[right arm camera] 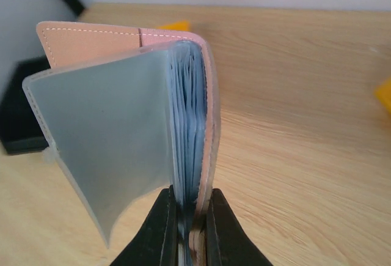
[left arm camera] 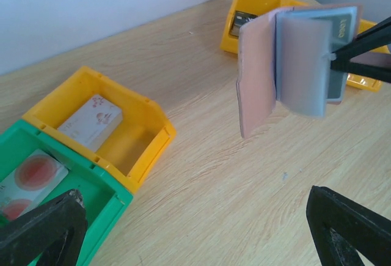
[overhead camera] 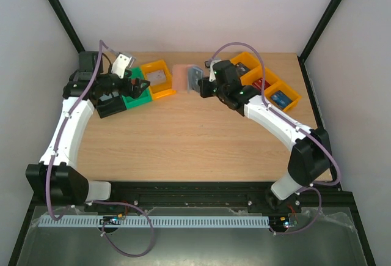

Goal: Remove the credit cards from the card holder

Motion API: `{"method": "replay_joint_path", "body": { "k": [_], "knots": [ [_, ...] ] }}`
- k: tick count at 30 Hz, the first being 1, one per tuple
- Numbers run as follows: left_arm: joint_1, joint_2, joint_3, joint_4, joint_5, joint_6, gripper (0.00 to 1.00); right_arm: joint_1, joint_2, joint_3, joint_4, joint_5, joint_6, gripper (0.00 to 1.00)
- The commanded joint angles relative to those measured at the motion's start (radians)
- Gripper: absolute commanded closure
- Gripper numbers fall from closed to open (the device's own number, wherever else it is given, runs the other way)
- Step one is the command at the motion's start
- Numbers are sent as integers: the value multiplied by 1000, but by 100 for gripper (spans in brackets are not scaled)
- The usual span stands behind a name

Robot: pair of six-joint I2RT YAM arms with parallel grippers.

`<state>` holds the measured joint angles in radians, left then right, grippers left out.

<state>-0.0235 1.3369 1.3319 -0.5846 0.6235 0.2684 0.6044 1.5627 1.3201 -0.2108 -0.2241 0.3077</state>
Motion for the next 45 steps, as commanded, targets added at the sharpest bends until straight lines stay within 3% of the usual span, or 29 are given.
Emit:
{"method": "replay_joint_path", "body": {
  "k": [1,6,14,24,29,37,41,45],
  "knots": [
    [-6,-23,-14,39,-29,-57,2,23,46,51,-113,264,23,99],
    [-110,-15,-16,45,19,-90,4,81,125,117,-173,376,3,99],
    [-252,47,-99,158,208,-253,13,136,176,182,-141,256,13,98],
    [-244,67,-124,265,259,-361,31,137,154,173,-107,190,11,98],
    [-257,88,-81,346,335,-471,31,137,163,184,-67,74,47,99],
    [-256,136,-103,586,287,-820,33,136,143,184,-22,-7,115,99],
    [-264,146,-147,748,341,-1005,31,135,142,187,-7,-44,131,99],
    [-265,135,-157,696,294,-957,30,133,129,177,36,-83,167,99]
  ]
}}
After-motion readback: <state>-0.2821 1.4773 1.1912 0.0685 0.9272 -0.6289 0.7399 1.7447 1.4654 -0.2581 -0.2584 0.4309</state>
